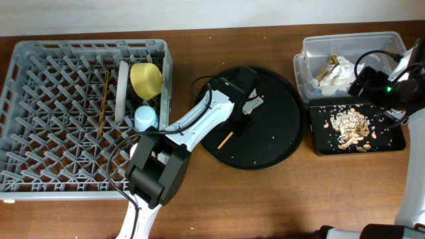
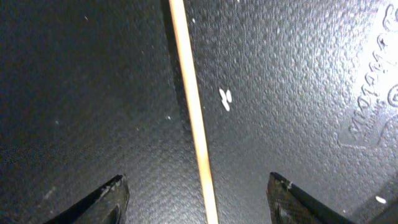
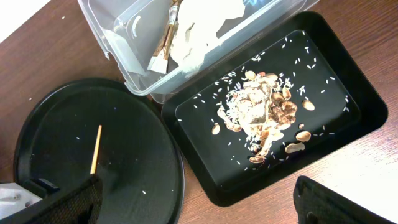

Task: Sort waste into correct bins and load items into the dishwasher rack
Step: 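Grasp the second chopstick on the round tray with left gripper, then insert the second chopstick into the rack with left gripper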

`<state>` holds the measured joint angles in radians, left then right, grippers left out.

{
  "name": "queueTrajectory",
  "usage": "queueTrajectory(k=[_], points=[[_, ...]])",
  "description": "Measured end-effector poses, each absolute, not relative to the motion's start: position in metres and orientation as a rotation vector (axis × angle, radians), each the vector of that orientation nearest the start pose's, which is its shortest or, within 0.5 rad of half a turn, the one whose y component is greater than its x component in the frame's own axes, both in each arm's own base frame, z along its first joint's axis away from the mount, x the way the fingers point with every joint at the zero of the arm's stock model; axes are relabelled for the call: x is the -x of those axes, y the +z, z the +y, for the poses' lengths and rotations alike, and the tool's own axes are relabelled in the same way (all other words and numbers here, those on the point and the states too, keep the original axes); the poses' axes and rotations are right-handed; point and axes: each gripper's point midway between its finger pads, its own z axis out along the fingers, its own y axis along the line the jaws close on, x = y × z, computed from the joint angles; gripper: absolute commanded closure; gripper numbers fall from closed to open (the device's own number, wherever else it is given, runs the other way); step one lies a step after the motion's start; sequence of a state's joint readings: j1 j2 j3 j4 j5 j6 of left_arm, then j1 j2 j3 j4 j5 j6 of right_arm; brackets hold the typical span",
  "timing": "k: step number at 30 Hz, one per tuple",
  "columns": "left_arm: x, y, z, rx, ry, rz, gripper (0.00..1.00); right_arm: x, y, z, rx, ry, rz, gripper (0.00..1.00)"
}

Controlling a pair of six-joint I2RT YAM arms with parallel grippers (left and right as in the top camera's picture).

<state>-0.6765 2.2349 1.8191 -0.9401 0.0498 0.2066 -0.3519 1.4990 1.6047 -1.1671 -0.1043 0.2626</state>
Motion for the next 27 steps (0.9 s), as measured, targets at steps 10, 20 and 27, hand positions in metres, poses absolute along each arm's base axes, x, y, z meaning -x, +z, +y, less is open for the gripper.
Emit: queueTrajectory(k=[10,20,27], points=[[-0.376,0.057,-0.311,-1.365,-0.106,2.684,0.41,-0.34,0.247,-0.106,-0.763,0.107,2.522,0.02],[-0.362,0.007,-0.318,-1.46,-0.083,2.744,0.76,-0.339,0.247,-0.105,-0.766,0.108,2.528,0.02],[-0.365,0.006,-0.315,-1.433,-0.061,2.769,1.0,-0.339,0.247,-0.105,-0.765,0.108,2.527,0.02]])
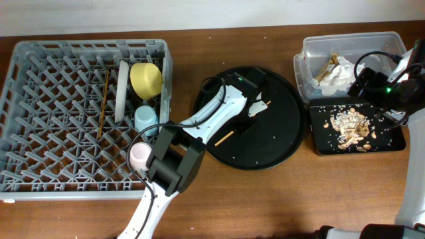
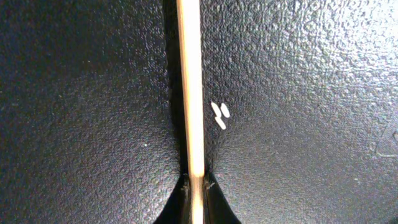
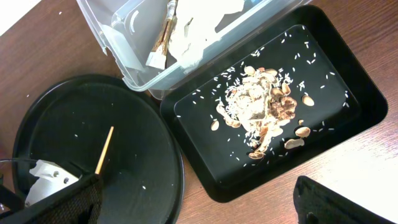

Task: Sort waste into correct bins and load items into the dishwasher rack
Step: 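Insert the second chopstick into the rack with left gripper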

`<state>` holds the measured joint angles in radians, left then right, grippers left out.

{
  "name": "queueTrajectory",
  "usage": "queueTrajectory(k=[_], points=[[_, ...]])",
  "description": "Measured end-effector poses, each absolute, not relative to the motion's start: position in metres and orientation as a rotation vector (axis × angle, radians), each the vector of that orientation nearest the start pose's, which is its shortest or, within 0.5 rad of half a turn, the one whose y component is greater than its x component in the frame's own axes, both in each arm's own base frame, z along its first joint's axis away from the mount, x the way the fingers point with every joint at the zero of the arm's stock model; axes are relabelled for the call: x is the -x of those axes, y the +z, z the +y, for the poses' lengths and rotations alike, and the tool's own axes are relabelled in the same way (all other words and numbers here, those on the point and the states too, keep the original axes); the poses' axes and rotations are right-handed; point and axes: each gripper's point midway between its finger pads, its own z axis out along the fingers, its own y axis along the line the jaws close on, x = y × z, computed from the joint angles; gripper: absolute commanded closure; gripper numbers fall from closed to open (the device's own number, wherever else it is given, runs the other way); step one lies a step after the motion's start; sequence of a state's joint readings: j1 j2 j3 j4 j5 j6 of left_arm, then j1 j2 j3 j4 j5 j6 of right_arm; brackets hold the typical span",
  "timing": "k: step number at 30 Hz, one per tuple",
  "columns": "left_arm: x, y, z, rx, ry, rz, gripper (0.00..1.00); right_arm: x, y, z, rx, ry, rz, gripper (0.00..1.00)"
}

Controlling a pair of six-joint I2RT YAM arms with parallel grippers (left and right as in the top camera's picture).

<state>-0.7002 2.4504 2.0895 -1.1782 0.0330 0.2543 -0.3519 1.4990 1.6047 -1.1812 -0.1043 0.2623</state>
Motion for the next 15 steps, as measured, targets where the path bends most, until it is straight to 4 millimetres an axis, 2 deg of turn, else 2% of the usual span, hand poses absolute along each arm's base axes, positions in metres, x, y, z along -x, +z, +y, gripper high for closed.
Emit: queueTrajectory(k=[3,5,6,8,9,10,11,12,13,15], points=[[-0.355,0.009,-0.305,-1.461,-0.02,2.84,1.0,-0.339,0.247,-0.105,-0.765,0.108,2.528,0.02],[-0.357,0.02,-0.301,-1.453,0.019,2.864,1.0,-0.339,0.247,-0.105,-0.765,0.108,2.528,0.02],[-0.362,0.035,-0.301,-1.426,0.026,2.864,1.0,-0.339,0.247,-0.105,-0.766,0.108,2.528,0.02],[-0.386,0.085,-0.301,-1.29,-0.003,2.815,1.0,-0.338,0.246,-0.105,-0.767,0.108,2.534,0.02],[-0.392,0.103,-0.295,-1.235,-0.009,2.812,1.0,-0.338,0.246,-0.105,-0.768,0.109,2.535,0.02],[-0.407,0.142,-0.279,-1.101,-0.032,2.786,1.0,-0.337,0.246,-0.105,-0.769,0.109,2.535,0.02],[-0.425,0.17,-0.264,-0.968,-0.056,2.742,1.0,-0.337,0.246,-0.105,-0.768,0.109,2.536,0.02],[-0.433,0.181,-0.256,-0.91,-0.064,2.725,1.0,-0.338,0.246,-0.105,-0.768,0.109,2.535,0.02],[-0.443,0.197,-0.237,-0.807,-0.07,2.715,1.0,-0.337,0.246,-0.105,-0.768,0.109,2.536,0.02],[-0.45,0.212,-0.217,-0.718,-0.072,2.707,1.0,-0.337,0.246,-0.105,-0.768,0.109,2.537,0.02]])
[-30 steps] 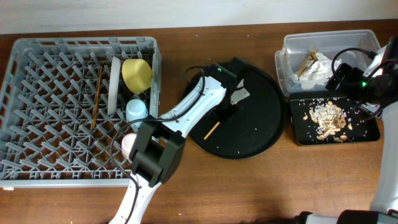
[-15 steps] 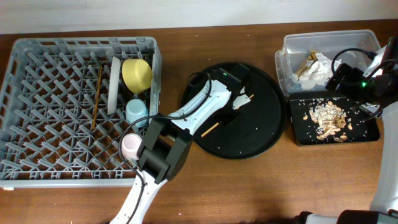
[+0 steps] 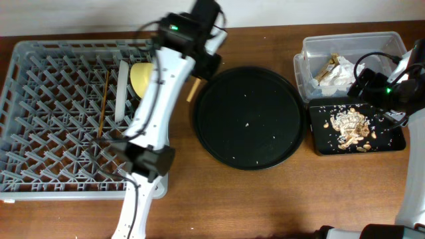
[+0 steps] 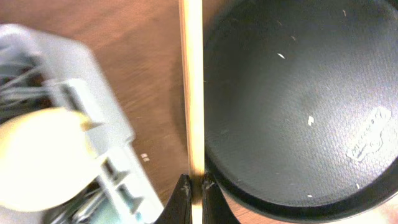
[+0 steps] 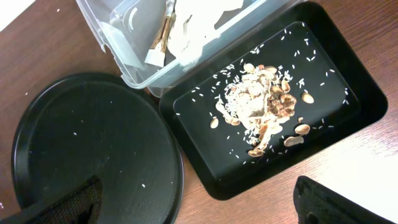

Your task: Sort waste into correct bins and load items into the dishwasher rack

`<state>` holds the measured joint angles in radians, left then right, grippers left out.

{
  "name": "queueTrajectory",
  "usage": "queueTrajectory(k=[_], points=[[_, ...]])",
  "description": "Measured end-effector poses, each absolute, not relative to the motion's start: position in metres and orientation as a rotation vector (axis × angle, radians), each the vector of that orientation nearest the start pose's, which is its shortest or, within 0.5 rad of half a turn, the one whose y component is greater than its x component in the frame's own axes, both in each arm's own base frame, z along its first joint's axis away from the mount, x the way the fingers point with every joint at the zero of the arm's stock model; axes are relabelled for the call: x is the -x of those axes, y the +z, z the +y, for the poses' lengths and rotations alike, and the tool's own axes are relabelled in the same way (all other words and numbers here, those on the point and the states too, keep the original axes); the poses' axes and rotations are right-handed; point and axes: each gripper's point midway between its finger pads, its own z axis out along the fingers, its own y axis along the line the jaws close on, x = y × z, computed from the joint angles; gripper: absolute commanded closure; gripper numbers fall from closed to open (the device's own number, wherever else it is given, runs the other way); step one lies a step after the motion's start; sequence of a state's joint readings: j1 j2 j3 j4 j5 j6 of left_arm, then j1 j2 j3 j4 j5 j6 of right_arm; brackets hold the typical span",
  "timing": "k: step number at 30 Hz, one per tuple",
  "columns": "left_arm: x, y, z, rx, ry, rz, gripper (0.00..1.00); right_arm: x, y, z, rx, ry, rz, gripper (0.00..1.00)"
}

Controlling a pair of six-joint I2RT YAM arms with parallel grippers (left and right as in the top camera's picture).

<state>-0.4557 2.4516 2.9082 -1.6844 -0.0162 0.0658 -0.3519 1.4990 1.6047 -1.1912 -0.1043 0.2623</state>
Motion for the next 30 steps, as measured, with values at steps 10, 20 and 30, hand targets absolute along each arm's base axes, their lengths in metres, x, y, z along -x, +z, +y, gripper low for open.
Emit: queueTrajectory(k=[10,20,30], points=[[-0.432,0.293,-0.003,-0.054,0.03,2.726,1.0,-0.336,0.245,-0.104,-0.77,0.109,2.542,0.02],[-0.423,0.134,0.076,0.206,0.082,3.041,0.99,-0.334,0.244,-0.104,-0.774,0.111,2.553,0.02],[-0.424,0.122,0.104,0.141,0.284,3.038,0.25,-0.333,0.243,-0.103,-0.776,0.111,2.557,0.02]])
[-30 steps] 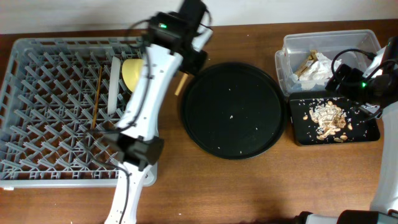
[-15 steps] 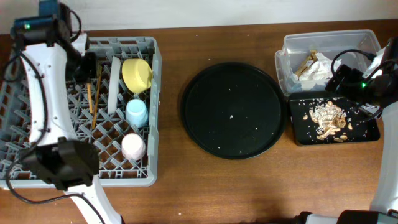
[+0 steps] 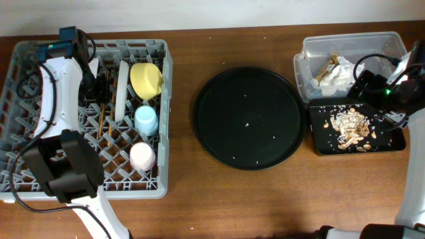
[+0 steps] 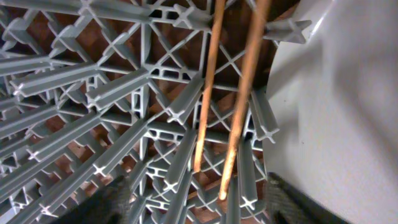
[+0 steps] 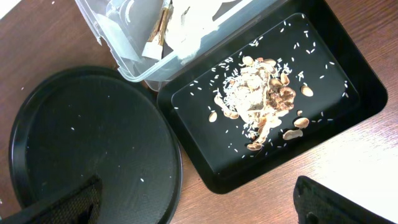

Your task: Sort waste into correct bins and load items into the dishwasher rack

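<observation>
Two wooden chopsticks [image 4: 208, 93] [image 4: 247, 93] lie side by side in the grid of the grey dishwasher rack [image 3: 40, 143], next to a white plate [image 4: 336, 93]. My left gripper [image 4: 198, 190] hangs open just above their ends and holds nothing. The rack also carries a yellow bowl [image 3: 146, 79], a blue cup [image 3: 146, 119] and a pink cup [image 3: 141, 156]. My right gripper [image 5: 198, 186] is open and empty. It hovers above the table between the round black tray [image 5: 93, 143] and the rectangular black tray [image 5: 261, 106] of food scraps.
A clear plastic bin [image 3: 348, 60] with crumpled paper waste stands at the back right, touching the scrap tray [image 3: 355, 126]. The round tray [image 3: 249, 118] in the middle bears only a few rice grains. Bare wooden table lies along the front.
My left gripper was shut on a chopstick between the rack and the round tray. Now it is open over the rack's back left, and the chopstick lies beside the first one. The right arm barely shifted.
My left gripper stood open around a chopstick on the round tray, then shut on it there. Then it held the chopstick near the rack's right edge. Now the chopstick rests in the rack. The right gripper stayed open over the trays throughout.
</observation>
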`<state>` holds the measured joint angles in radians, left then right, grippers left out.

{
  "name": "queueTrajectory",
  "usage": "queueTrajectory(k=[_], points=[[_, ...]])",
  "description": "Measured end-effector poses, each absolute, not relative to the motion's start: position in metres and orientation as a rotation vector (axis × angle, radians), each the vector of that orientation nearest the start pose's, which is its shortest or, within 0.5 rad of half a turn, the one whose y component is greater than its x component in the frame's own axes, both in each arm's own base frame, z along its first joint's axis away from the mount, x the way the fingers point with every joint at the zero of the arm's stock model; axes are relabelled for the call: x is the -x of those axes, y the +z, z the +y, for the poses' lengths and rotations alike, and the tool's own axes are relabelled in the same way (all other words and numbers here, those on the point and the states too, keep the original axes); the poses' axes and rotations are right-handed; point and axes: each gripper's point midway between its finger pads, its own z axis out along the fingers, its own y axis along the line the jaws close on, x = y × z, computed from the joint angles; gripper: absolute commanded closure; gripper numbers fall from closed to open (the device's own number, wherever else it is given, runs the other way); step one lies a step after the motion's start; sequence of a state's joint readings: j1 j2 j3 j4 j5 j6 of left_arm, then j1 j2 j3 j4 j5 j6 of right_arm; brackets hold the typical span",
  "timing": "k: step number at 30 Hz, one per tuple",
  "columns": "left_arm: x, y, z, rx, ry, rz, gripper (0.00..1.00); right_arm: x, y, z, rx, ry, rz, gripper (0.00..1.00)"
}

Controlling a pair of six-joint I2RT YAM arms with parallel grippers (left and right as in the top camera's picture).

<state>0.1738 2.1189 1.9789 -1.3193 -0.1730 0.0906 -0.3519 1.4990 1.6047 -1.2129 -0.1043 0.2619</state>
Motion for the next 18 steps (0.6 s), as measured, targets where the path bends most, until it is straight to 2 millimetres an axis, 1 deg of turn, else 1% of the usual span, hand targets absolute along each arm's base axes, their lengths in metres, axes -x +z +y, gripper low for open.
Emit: queueTrajectory(k=[2,4,5,6,7,8,9,10,11,12,14,15,16,18], points=[[-0.424,0.122,0.105,0.136,0.285,3.039,0.23,-0.333,0.243,-0.103,-0.776,0.111,2.557,0.02],[-0.419,0.124,0.099,0.135,0.237,3.06,0.17,-0.333,0.243,-0.103,-0.768,0.109,2.56,0.02],[-0.418,0.129,0.095,0.131,0.198,3.065,0.13,-0.331,0.243,-0.103,-0.766,0.108,2.566,0.02],[-0.422,0.142,0.088,0.126,0.135,3.043,0.08,-0.329,0.241,-0.102,-0.753,0.107,2.581,0.02],[-0.423,0.152,0.084,0.122,0.101,3.023,0.06,-0.327,0.242,-0.1,-0.735,0.103,2.594,0.01],[-0.423,0.169,0.079,0.121,0.068,2.986,0.01,-0.324,0.245,-0.098,-0.696,0.093,2.604,0.02],[-0.423,0.187,0.076,0.117,0.045,2.942,0.01,-0.321,0.252,-0.092,-0.64,0.087,2.6,0.02],[-0.421,0.206,0.073,0.115,0.031,2.891,0.01,-0.319,0.262,-0.087,-0.587,0.081,2.585,0.02],[-0.415,0.231,0.07,0.111,0.025,2.829,0.01,-0.316,0.274,-0.079,-0.534,0.076,2.556,0.02],[-0.409,0.255,0.067,0.106,0.026,2.766,0.01,-0.311,0.29,-0.072,-0.481,0.064,2.517,0.02],[-0.394,0.301,0.063,0.096,0.032,2.646,0.01,-0.297,0.314,-0.061,-0.407,0.038,2.457,0.02],[-0.388,0.315,0.061,0.092,0.035,2.609,0.01,-0.288,0.325,-0.056,-0.374,0.022,2.428,0.02],[-0.383,0.324,0.06,0.089,0.035,2.584,0.01,-0.274,0.335,-0.051,-0.329,-0.001,2.404,0.02],[-0.383,0.323,0.06,0.089,0.034,2.587,0.01,-0.257,0.346,-0.046,-0.289,-0.021,2.374,0.02]])
